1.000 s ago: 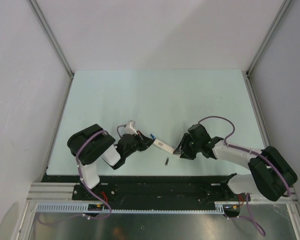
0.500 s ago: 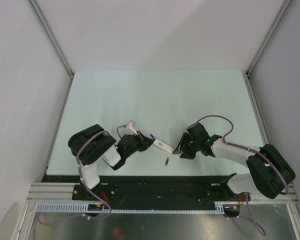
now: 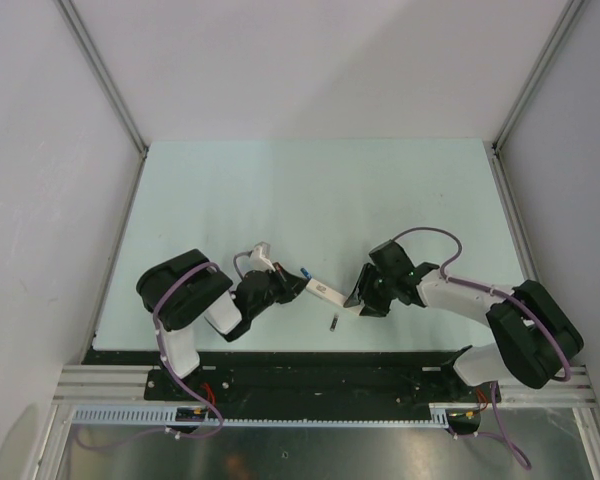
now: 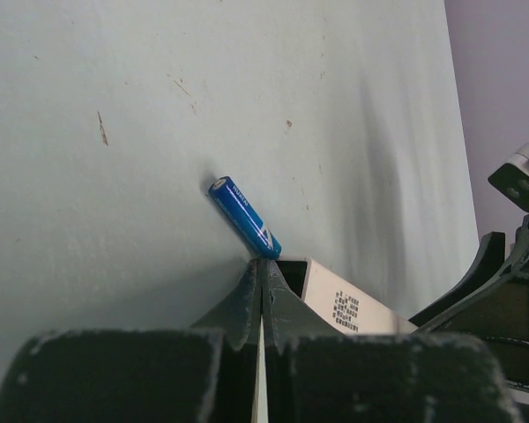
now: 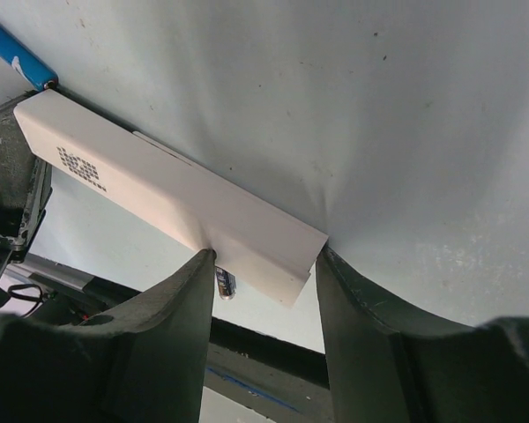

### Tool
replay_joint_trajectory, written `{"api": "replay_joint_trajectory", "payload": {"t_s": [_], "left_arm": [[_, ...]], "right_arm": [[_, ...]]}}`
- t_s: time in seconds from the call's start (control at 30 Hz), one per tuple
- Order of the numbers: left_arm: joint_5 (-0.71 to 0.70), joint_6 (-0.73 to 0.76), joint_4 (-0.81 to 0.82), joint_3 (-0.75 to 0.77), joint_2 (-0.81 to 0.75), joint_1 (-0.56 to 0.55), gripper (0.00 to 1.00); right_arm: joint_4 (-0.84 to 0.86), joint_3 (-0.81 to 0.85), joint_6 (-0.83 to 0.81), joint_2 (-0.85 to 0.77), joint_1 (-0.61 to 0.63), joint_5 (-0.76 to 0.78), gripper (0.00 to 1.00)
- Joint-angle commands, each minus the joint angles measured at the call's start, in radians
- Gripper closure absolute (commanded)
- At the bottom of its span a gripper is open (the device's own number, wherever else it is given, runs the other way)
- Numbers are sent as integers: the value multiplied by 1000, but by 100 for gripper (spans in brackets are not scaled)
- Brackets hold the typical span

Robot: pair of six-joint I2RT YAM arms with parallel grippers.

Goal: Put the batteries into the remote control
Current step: Load the battery cover into the remote control.

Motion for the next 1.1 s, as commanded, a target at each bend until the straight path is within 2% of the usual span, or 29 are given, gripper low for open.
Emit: {"api": "replay_joint_trajectory", "payload": {"t_s": [0.0, 0.23, 0.63, 1.07], "left_arm": [[424, -76, 79, 7, -7, -173, 100], [402, -71, 82, -8, -26, -162, 100], [413, -84, 83, -47, -46, -42, 96], [416, -78, 83, -47, -49, -22, 96]], "right_arm": [[159, -27, -10, 158, 55, 94, 50], [129, -21, -23, 135, 70, 102, 47], [15, -21, -32, 3, 125, 161, 42], [-42, -21, -33, -98, 137, 180, 37]]}}
